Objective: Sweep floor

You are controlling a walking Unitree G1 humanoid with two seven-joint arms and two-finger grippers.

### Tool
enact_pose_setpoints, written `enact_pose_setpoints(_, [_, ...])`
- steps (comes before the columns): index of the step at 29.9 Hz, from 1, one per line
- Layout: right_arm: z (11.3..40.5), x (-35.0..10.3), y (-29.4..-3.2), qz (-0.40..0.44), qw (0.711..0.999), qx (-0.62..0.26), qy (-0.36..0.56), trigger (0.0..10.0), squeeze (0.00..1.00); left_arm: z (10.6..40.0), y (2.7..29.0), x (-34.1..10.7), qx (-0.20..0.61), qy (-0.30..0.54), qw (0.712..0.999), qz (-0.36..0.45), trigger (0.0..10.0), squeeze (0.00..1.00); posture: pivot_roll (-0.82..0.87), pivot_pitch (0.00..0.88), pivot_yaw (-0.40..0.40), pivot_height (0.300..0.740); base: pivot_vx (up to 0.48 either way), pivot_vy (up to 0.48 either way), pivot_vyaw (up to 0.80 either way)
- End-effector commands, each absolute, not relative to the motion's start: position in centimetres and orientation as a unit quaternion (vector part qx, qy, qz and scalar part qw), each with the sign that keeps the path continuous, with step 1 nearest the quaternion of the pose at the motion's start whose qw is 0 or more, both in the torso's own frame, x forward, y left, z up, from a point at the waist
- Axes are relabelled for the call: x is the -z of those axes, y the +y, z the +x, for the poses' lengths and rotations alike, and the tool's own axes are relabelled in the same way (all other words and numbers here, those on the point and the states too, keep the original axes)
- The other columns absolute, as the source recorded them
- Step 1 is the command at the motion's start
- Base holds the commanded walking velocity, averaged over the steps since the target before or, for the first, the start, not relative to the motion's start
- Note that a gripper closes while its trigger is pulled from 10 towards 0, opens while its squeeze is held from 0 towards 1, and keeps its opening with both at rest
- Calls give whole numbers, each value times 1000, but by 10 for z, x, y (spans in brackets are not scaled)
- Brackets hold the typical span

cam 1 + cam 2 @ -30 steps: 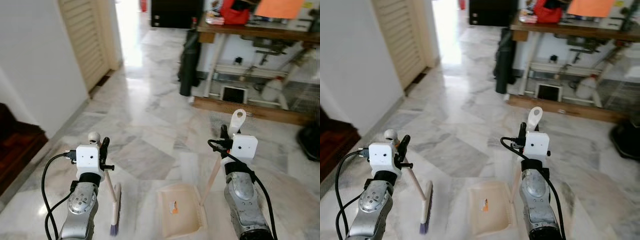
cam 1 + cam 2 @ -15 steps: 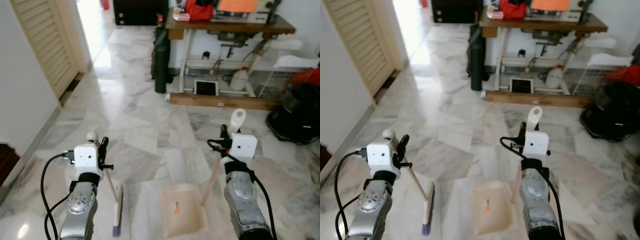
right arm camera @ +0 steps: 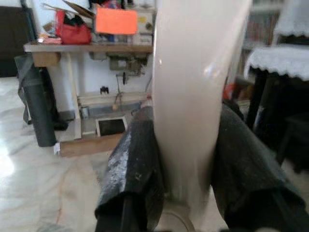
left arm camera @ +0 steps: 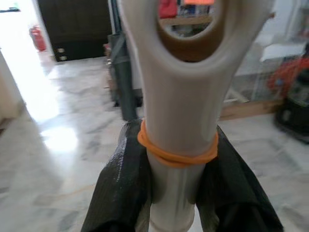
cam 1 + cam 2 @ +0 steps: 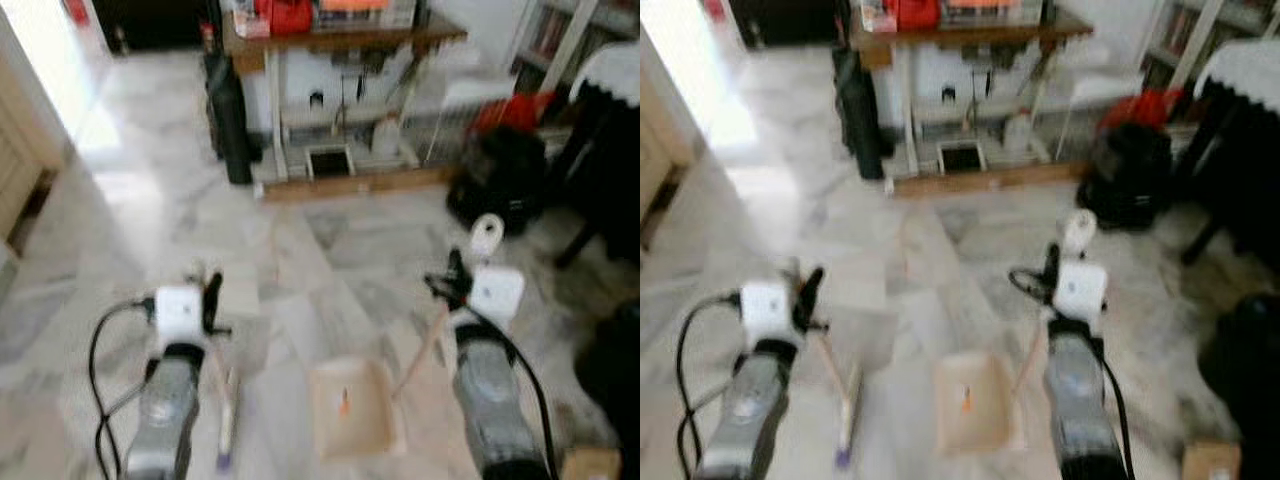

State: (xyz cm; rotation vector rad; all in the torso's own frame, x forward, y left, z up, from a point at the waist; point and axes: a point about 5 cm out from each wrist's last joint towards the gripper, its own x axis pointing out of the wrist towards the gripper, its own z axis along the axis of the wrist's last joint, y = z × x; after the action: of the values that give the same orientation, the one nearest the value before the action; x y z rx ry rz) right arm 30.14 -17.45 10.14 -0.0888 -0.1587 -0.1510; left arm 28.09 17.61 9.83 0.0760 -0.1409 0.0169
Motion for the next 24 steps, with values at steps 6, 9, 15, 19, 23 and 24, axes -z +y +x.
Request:
enact_pose_setpoints(6, [304, -111, -169, -42, 992, 68, -100, 10000, 0, 279, 182, -104, -14, -87, 995, 47, 10000, 0, 43, 0, 17, 740, 0, 0, -786])
enact_pose_setpoints(9, [304, -111, -169, -42, 992, 68, -100, 10000, 0, 279, 182, -104, -15, -86, 995, 47, 10000, 0, 45, 0, 16, 740, 0, 0, -788])
enact_pose_setpoints(15, [304, -111, -169, -42, 992, 68, -100, 10000, 0, 278, 182, -104, -16, -87, 995, 46, 10000, 0, 46, 0, 14, 740, 0, 0, -785])
enact_pose_setpoints(19, [304, -111, -170, -43, 992, 68, -99, 10000, 0, 278, 181, -104, -16, -87, 995, 46, 10000, 0, 45, 0, 13, 740, 0, 0, -784])
enact_pose_setpoints(23, [303, -111, -170, -43, 992, 68, -99, 10000, 0, 278, 181, -104, -18, -87, 995, 46, 10000, 0, 43, 0, 12, 740, 0, 0, -788])
enact_pose_setpoints(24, [303, -111, -171, -43, 992, 69, -99, 10000, 0, 278, 180, -104, -18, -87, 995, 46, 10000, 0, 42, 0, 12, 740, 0, 0, -781])
